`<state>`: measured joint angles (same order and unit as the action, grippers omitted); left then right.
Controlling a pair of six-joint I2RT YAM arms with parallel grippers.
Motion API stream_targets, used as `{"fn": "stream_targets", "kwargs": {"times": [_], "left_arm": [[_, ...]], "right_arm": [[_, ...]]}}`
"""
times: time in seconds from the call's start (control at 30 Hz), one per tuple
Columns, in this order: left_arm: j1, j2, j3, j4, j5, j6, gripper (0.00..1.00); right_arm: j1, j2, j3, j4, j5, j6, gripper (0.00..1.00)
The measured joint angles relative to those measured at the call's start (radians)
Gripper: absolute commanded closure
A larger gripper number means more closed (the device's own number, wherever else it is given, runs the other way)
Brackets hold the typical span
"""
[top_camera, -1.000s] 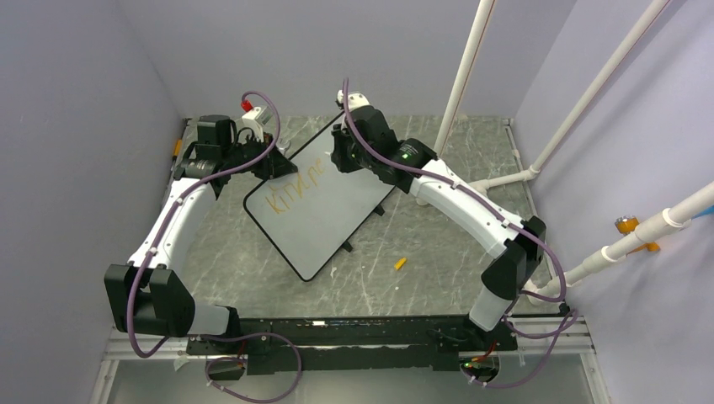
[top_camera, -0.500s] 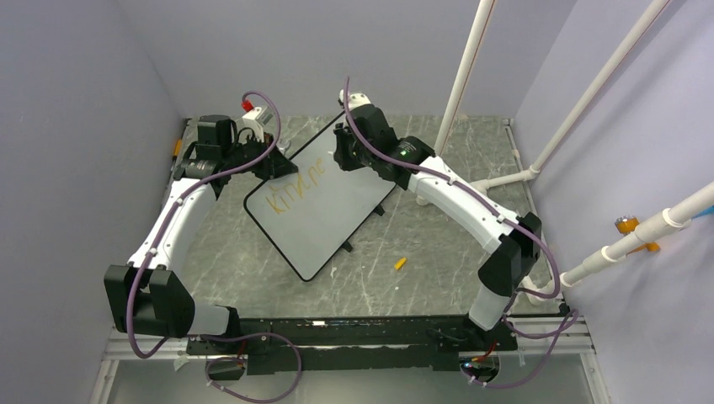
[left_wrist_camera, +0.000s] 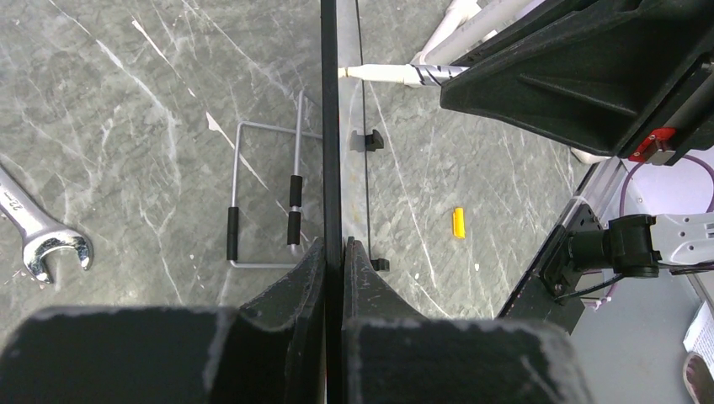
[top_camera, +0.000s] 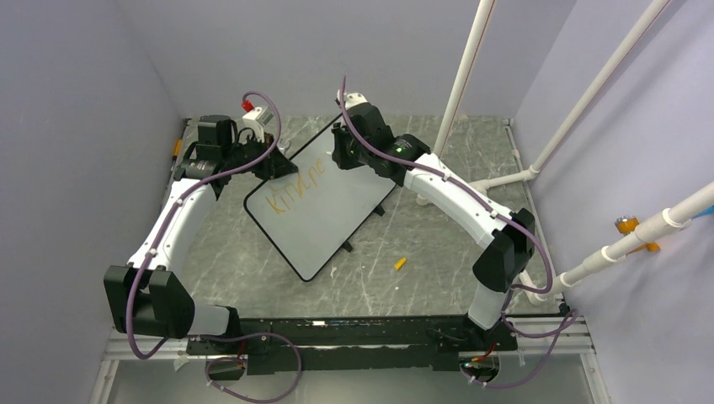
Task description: Write a sentence on the whiteboard
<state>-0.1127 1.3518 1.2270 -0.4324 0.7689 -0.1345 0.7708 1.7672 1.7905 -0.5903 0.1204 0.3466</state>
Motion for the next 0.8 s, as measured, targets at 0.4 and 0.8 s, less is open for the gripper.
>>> {"fn": "stream_targets", "kwargs": {"times": [0.4, 0.8], "left_arm": [[0.000, 0.000, 0.000, -0.002, -0.006, 0.001, 1.00], [0.000, 0.000, 0.000, -0.007, -0.029, 0.002, 1.00]], "right_arm": [[-0.005, 0.000, -0.009, 0.008, -0.034, 0.002, 1.00], [-0.003, -0.019, -0.084, 0.023, -0.070, 0.005, 1.00]]}}
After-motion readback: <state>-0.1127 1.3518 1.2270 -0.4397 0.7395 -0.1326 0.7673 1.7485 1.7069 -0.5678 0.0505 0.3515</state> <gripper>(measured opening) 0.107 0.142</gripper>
